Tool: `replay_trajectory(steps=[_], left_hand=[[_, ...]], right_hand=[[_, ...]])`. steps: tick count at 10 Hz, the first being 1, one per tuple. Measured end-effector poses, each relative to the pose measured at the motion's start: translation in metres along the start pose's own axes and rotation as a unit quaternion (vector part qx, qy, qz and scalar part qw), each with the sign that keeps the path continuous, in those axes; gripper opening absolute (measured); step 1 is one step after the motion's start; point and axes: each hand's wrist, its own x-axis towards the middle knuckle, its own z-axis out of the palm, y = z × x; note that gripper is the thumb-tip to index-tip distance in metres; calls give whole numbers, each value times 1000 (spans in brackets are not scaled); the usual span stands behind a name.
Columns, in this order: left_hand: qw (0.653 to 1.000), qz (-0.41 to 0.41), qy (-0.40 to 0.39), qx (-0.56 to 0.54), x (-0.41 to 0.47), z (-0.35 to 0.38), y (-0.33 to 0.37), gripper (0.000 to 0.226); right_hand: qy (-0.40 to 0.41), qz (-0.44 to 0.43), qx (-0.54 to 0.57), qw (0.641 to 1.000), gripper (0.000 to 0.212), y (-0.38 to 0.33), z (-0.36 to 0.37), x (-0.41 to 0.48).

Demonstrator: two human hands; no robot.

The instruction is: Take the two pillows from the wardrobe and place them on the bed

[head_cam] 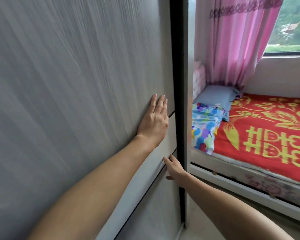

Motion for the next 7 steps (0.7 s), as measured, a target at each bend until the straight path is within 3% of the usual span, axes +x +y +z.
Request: replay_trajectory(steps=[3, 5, 6, 7], left_hand=[[1000, 0, 21, 15, 31, 14, 12, 53], [998, -49, 25, 0, 43, 20, 26, 41], [996, -74, 50, -10, 49, 24, 33, 38], [989, -120, 75, -45, 57, 26, 39, 34]], right_hand=[[-46, 2, -24, 999, 69, -2, -30, 25], [-151, -14, -68, 986, 70, -4, -61, 43], [-169, -60, -161, 970, 50, -2, -88, 49], [-90, -162, -222, 957, 24, -15, -136, 59]])
